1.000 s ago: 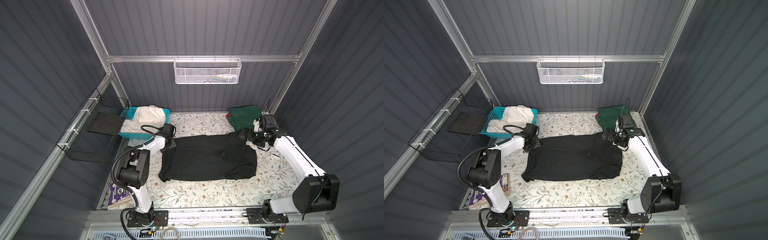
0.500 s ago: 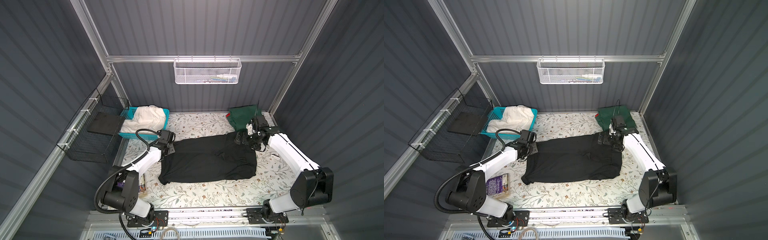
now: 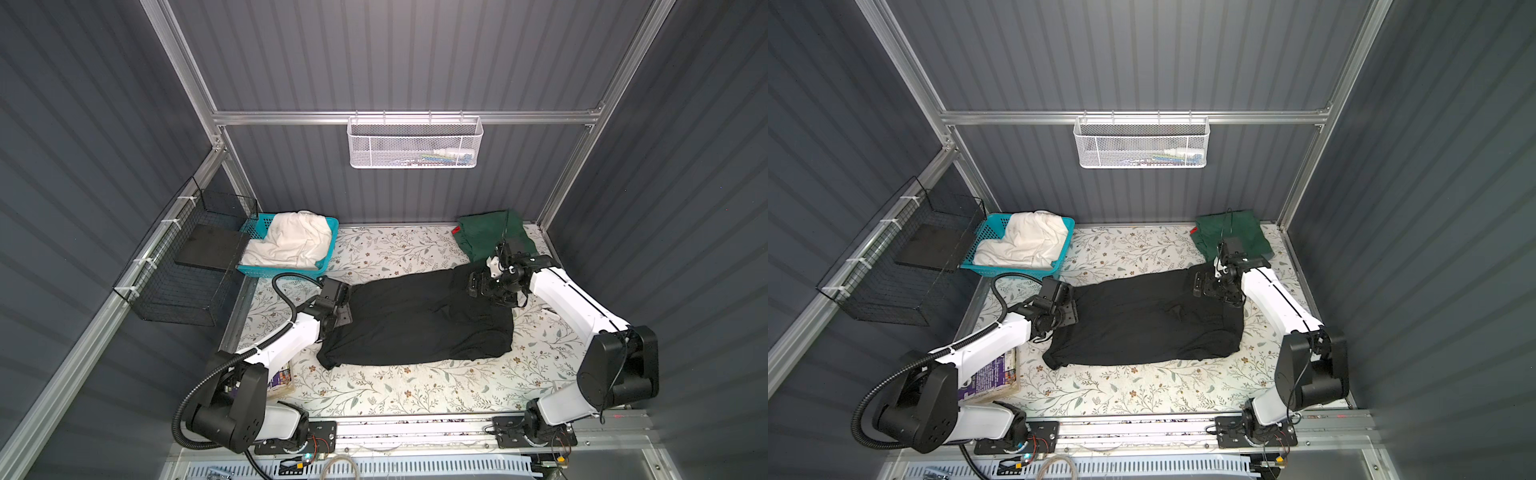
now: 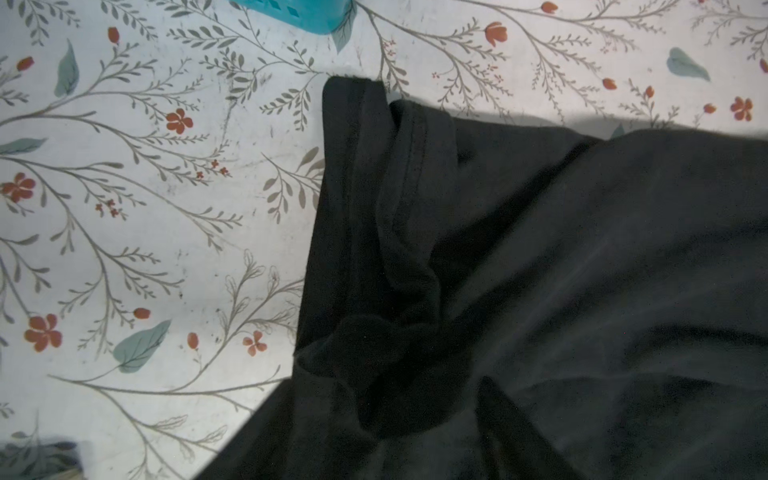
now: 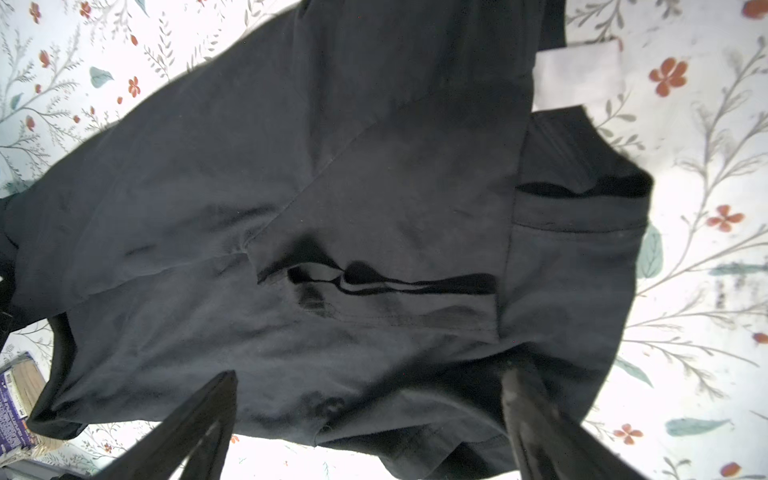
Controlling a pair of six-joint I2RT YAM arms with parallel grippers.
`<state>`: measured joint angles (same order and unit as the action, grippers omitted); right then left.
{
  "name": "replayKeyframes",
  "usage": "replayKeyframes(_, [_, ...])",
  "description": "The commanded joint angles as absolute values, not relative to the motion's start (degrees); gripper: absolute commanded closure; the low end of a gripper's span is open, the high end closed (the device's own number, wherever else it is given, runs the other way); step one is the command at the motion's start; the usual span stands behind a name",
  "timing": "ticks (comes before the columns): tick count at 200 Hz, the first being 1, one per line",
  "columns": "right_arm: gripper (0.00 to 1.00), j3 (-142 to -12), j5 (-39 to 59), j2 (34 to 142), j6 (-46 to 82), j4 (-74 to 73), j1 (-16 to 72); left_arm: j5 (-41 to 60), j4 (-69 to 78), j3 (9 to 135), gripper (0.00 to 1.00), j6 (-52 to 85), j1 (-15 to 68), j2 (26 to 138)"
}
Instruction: Fold and stack the t-shirts
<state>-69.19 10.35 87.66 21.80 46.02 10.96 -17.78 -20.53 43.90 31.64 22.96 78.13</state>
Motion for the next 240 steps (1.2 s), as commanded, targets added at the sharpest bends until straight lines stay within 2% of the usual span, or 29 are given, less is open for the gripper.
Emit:
replayKeyframes(1, [0.01, -67.4, 10.8, 87.8, 22.7, 46.5, 10.6, -18.6, -23.6, 44.5, 0.23, 31.4, 23.1, 75.2])
replayKeyframes(20, [0.01, -65.4, 11.6, 85.6, 23.1, 47.6, 9.7, -19.8, -27.5, 45.9, 0.19, 32.9, 23.0, 71.5])
replayKeyframes(67, [0.01, -58.1, 10.6, 78.3, 24.4, 53.6, 9.1, -20.8, -39.2, 45.1, 0.17, 36.7, 23.0, 65.2])
replayKeyframes(114, [0.02, -49.3, 12.4, 73.4, 29.2, 53.2, 9.1, -18.5, -39.0, 39.1, 0.22, 41.6, 23.0, 62.0])
replayKeyframes(137, [0.08, -46.9, 13.0, 74.2, 31.2, 51.0, 9.2, -15.8, -38.1, 37.5, 0.25, 43.1, 23.0, 63.9])
replayKeyframes(153, [0.13, -46.0, 9.5, 74.3, 32.1, 50.3, 9.2, -14.8, -37.8, 36.3, 0.26, 43.7, 23.0, 64.6])
replayKeyframes(198, [0.22, -43.4, 5.6, 76.6, 34.7, 47.5, 9.2, -13.0, -36.4, 32.5, 0.28, 45.7, 23.1, 61.3])
replayKeyframes(240, [0.37, -42.3, 5.9, 81.0, 36.9, 42.9, 9.5, -11.5, -35.8, 31.4, 0.32, 46.8, 23.1, 62.8])
